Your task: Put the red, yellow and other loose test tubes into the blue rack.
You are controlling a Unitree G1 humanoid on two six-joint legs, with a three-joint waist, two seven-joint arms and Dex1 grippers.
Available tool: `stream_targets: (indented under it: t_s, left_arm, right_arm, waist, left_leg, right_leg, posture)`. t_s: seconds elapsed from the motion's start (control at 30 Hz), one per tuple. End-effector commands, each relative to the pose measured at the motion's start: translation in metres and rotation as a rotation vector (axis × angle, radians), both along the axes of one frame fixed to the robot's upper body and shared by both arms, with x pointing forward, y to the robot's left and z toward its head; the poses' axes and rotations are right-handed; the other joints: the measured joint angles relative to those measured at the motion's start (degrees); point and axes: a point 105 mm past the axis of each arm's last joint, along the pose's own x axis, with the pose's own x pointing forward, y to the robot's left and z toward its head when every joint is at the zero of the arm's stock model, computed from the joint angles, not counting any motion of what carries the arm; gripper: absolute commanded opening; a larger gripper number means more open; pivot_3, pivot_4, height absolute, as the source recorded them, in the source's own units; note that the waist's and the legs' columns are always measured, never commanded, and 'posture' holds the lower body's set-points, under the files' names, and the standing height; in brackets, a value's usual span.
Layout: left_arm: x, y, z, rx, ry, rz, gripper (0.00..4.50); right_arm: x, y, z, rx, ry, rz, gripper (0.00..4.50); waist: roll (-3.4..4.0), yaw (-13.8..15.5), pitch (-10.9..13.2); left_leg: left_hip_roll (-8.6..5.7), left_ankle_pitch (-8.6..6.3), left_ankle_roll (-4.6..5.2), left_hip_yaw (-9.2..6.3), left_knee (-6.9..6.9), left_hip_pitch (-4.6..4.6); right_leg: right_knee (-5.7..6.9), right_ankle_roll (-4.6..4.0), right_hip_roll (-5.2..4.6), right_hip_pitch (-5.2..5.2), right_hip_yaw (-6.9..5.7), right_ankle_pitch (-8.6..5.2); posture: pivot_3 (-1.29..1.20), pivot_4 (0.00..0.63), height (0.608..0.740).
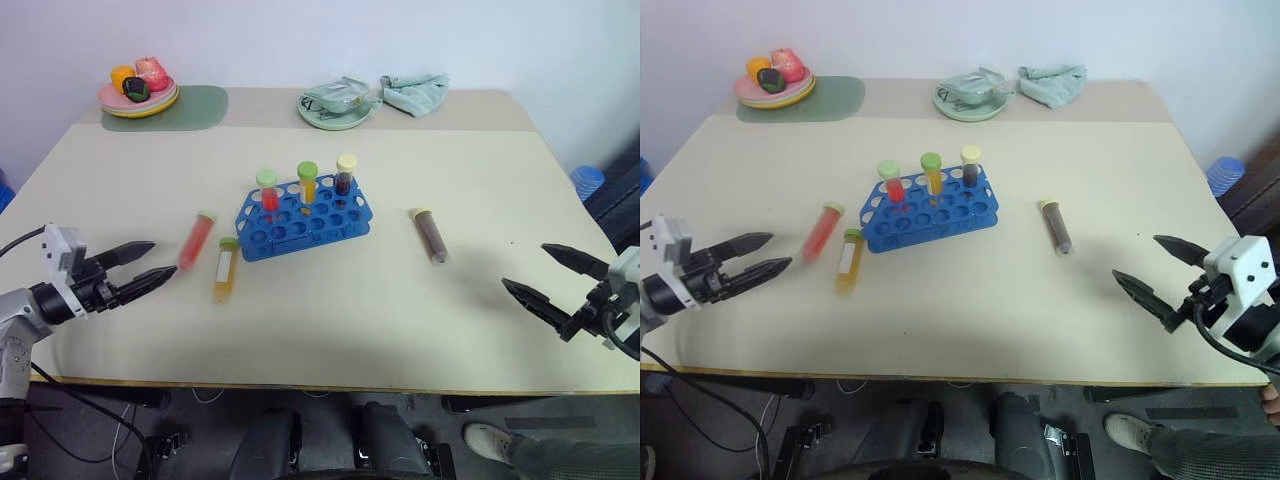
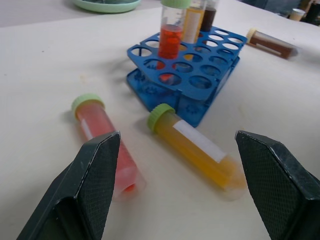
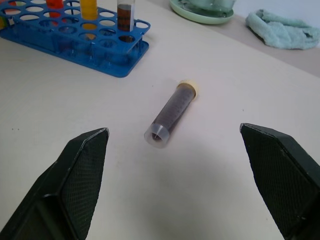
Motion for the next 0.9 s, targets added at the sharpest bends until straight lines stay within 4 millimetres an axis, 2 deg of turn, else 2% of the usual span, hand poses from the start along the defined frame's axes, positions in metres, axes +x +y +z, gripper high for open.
stream_targets:
  t_s: [0.03,0.33,0.57,0.73,0.9]
  left_arm:
    - [-0.003,0.001,0.01,0.005,-0.035,0.0,3.75]
    - [-0.003,-0.002,0.013,-0.024,-0.033,-0.004,3.75]
    - [-0.004,-0.019,0.02,-0.042,-0.064,-0.064,3.75]
    - [0.0,-0.043,0.027,-0.06,-0.096,-0.159,3.75]
    - [0.008,-0.072,0.04,-0.104,-0.129,-0.27,3.75]
  right_arm:
    - [0.0,0.005,0.01,-0.015,-0.037,0.014,4.33]
    - [0.006,0.005,0.011,-0.01,-0.04,0.02,4.33]
    - [0.025,0.012,0.017,0.028,-0.043,0.052,4.33]
    - [0.061,0.024,0.017,0.055,0.036,0.009,4.33]
    - [0.104,0.039,-0.002,0.072,0.309,-0.029,4.33]
  waist:
    - [0.0,0.0,0.0]
    - [0.0,0.06,0.0]
    - [0.01,-0.19,0.01]
    - [0.02,-0.41,0.01]
    - [0.03,-1.05,0.02]
  left_leg:
    - [0.0,0.0,0.0,0.01,0.0,0.0]
    - [0.0,0.0,0.0,0.0,0.0,0.0]
    - [0.0,0.0,0.0,0.01,0.01,0.0]
    - [0.0,0.01,-0.02,0.01,0.01,0.0]
    - [0.0,0.03,-0.03,0.01,0.05,-0.05]
  right_leg:
    - [0.0,0.0,0.0,0.0,0.0,0.0]
    - [0.0,0.0,0.0,0.0,0.0,0.0]
    - [0.0,0.0,0.0,0.0,0.0,0.0]
    - [0.03,0.0,0.0,-0.02,0.0,0.0]
    - [0.04,-0.01,0.0,-0.07,-0.01,0.01]
  posture:
    - [0.0,0.15,0.74]
    - [0.0,0.15,0.74]
    - [0.0,0.15,0.74]
    - [0.0,0.15,0.74]
    - [0.0,0.15,0.74]
